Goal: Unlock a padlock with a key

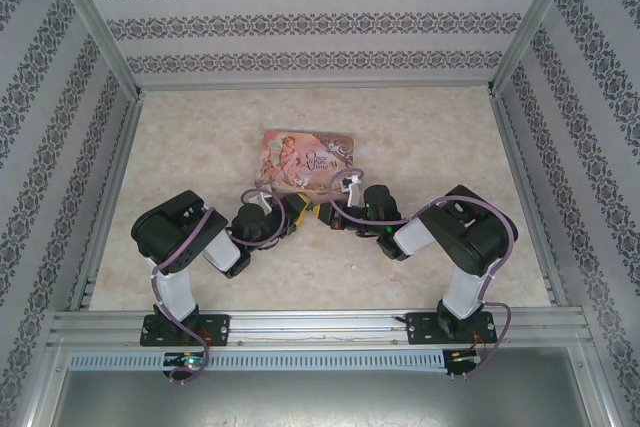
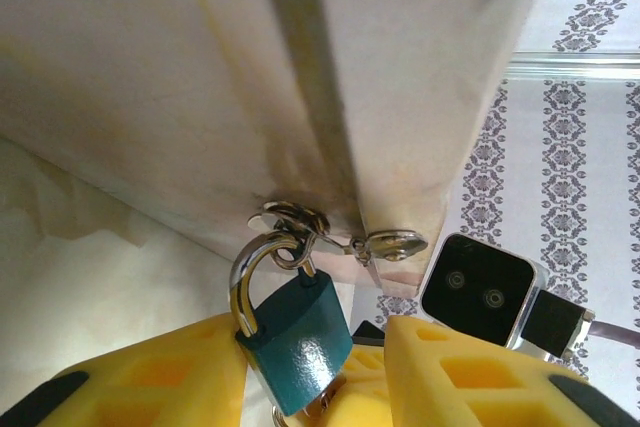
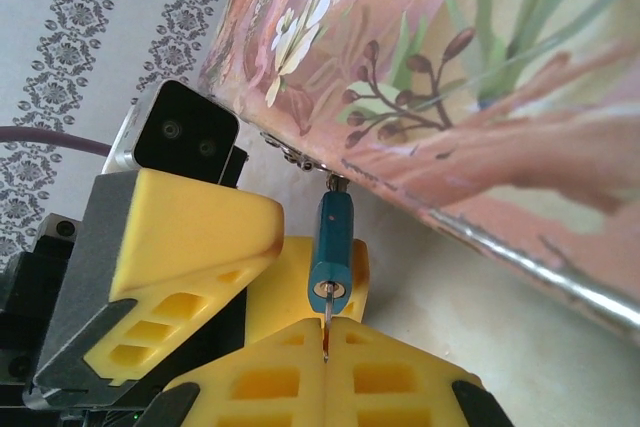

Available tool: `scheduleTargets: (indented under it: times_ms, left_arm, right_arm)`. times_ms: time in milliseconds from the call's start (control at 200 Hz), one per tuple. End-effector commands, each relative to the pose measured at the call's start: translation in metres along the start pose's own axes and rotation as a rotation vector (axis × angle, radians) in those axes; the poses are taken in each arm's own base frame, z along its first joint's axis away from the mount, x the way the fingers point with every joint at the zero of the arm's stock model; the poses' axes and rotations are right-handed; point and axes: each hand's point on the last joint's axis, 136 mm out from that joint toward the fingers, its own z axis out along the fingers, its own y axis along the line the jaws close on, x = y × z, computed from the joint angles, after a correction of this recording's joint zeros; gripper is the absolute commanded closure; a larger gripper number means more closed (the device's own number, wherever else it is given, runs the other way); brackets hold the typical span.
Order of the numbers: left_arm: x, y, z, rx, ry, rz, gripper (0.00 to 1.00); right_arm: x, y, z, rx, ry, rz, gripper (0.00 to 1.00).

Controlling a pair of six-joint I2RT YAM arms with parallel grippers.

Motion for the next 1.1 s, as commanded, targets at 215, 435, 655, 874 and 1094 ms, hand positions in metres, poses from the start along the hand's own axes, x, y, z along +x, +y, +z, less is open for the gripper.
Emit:
scheduleTargets:
  times_ms: [215,435,655,874,1094]
  left_arm:
    - [-0.005,-0.015,0.006,0.060,-0.010,0.006,0.73]
    - [-0.006,-0.018,0.003,0.066,-0.017,0.022,0.80]
    - [-0.008,-0.027,-0.002,0.086,-0.031,0.026,0.86]
    - [-0.007,-0.034,-0.007,0.094,-0.030,0.010,0.87]
    - [-0.005,-0.043,-0.009,0.070,-0.015,0.005,0.87]
  right_arm:
    - [-0.007,0.033,0.003,-0.102,-0.002,-0.019,1.00]
    - [-0.008,0.036,0.001,-0.106,-0.007,-0.021,1.00]
    - [-0.011,0.036,-0.006,-0.092,-0.028,-0.041,0.85]
    - [-0.013,0.032,-0.024,-0.029,-0.063,-0.107,0.67]
    - [-0.014,0.037,-0.049,0.092,-0.069,-0.320,0.57]
